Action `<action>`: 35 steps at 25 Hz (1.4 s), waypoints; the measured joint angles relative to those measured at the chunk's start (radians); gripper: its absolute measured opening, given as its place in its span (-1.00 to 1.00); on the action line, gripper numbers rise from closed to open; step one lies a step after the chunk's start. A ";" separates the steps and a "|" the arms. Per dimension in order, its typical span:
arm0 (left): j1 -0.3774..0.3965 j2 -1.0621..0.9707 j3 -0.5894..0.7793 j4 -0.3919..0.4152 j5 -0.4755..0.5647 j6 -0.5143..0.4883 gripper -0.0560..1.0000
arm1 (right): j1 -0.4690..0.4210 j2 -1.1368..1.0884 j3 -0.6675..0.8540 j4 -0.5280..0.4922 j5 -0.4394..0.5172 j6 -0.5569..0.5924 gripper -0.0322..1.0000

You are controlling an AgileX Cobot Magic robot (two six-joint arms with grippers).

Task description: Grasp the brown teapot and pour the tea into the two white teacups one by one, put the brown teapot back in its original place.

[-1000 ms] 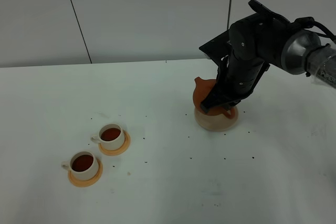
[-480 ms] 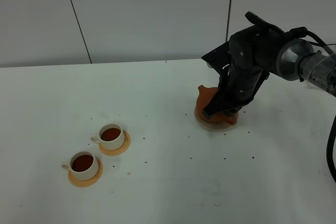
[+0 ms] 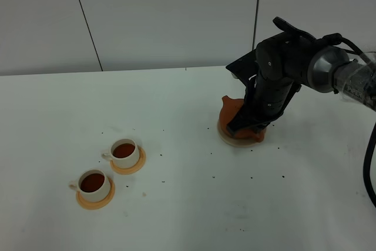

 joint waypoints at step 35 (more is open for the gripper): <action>0.000 0.000 0.000 0.000 0.000 -0.001 -0.44 | -0.126 -0.361 0.291 -0.005 0.273 0.228 -0.01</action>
